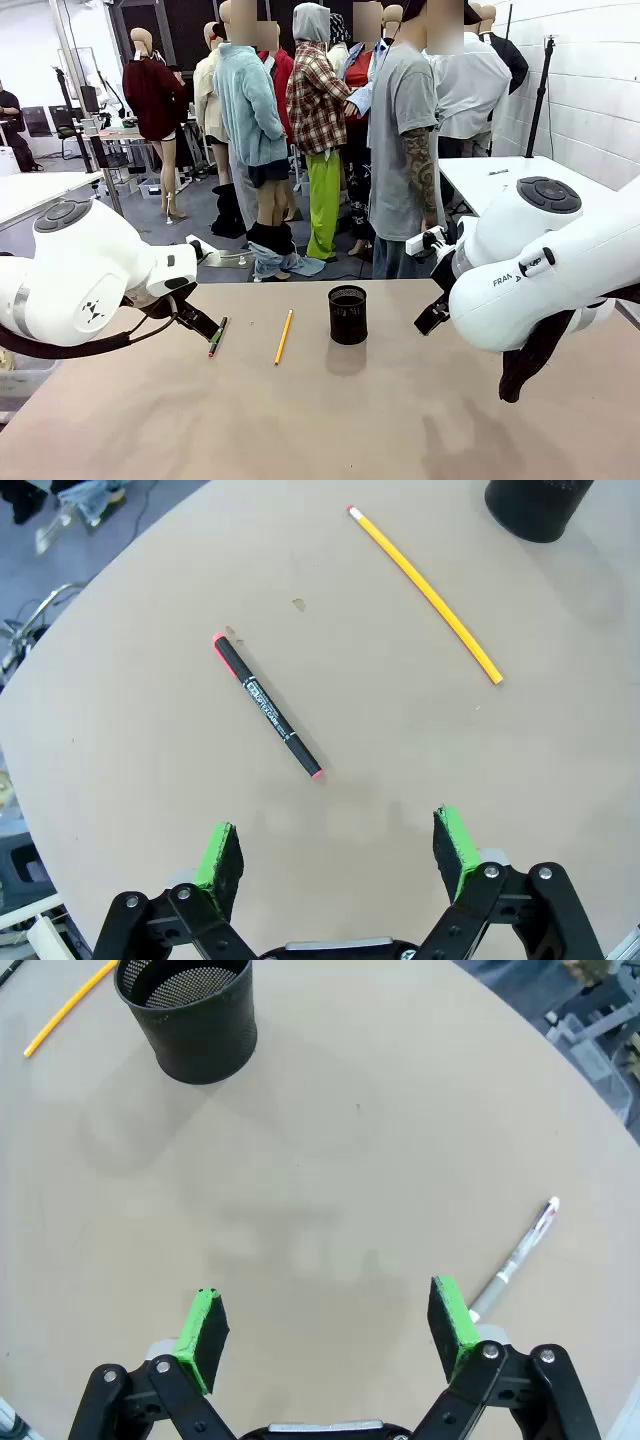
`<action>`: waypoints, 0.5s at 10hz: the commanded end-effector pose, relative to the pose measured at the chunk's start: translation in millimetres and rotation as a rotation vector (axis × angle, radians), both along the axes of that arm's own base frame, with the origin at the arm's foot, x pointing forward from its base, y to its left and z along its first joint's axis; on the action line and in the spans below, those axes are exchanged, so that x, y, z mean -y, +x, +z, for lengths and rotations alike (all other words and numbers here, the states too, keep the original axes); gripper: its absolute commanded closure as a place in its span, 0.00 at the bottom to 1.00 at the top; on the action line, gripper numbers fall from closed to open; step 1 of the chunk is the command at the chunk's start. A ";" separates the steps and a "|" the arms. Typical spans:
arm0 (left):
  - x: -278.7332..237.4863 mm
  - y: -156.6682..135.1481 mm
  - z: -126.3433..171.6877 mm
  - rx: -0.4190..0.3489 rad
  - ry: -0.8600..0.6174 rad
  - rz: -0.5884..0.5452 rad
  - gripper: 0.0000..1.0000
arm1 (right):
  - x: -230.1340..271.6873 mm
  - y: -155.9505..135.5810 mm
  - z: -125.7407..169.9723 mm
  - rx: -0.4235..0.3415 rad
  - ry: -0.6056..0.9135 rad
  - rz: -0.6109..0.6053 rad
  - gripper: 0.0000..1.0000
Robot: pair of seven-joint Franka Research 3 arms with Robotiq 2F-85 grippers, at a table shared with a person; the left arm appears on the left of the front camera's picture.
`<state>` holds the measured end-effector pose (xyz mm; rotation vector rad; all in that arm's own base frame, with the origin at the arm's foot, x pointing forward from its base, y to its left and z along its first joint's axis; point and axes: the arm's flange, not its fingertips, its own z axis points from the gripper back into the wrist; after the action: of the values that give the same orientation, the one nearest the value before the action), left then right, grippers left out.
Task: Place the pens into the pen holder.
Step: Pick up a writing instrument from the table and place it into the Pen holder.
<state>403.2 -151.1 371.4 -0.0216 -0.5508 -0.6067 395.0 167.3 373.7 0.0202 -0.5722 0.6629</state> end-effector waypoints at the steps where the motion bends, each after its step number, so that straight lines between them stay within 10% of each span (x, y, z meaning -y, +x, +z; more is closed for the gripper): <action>1: 0.0 0.0 0.0 0.000 0.000 0.000 0.00 | 0.0 0.0 0.0 0.000 0.000 0.000 0.00; 5: 0.0 0.0 0.0 0.000 0.000 0.000 0.00 | 0.0 0.0 0.0 0.000 0.000 0.000 0.00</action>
<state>403.0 -151.8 371.4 -0.0216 -0.5509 -0.6085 395.0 167.4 373.7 0.0197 -0.5722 0.6633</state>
